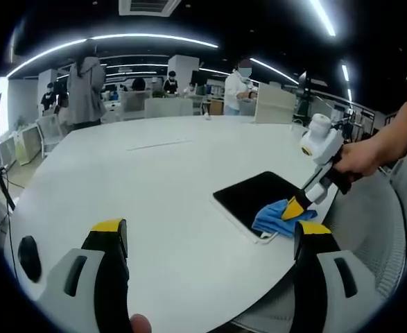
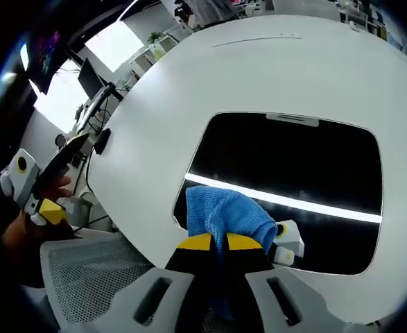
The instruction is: Wipe the mirror surface with the cleaning cloth until all visible marks leave the cleaned area.
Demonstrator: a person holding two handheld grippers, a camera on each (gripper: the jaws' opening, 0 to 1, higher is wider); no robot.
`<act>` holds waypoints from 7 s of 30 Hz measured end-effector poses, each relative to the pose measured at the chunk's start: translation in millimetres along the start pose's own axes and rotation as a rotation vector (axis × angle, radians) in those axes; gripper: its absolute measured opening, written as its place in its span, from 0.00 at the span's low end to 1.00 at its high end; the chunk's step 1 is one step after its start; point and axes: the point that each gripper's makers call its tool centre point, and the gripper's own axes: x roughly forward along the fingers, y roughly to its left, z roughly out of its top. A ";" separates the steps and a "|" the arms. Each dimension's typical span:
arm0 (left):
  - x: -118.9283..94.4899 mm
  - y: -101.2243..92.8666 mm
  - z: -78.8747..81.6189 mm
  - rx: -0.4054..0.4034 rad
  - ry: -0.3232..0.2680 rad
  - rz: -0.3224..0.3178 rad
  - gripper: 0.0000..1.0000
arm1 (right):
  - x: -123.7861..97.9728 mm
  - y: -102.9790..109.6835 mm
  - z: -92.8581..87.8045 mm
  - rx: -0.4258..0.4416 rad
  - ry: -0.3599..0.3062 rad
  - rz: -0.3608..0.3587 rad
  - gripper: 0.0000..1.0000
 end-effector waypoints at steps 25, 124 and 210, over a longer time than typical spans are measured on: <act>-0.2 -3.4 1.6 0.025 0.014 -0.014 0.99 | -17.1 -31.6 -4.3 0.052 -0.032 -0.029 0.00; 6.2 -13.8 26.5 0.006 -0.031 -0.021 0.99 | -7.5 -117.7 92.3 0.022 -0.060 -0.208 0.00; 16.6 -16.9 35.7 0.014 -0.059 -0.033 0.99 | -42.0 -72.2 -16.4 0.108 -0.045 -0.105 0.00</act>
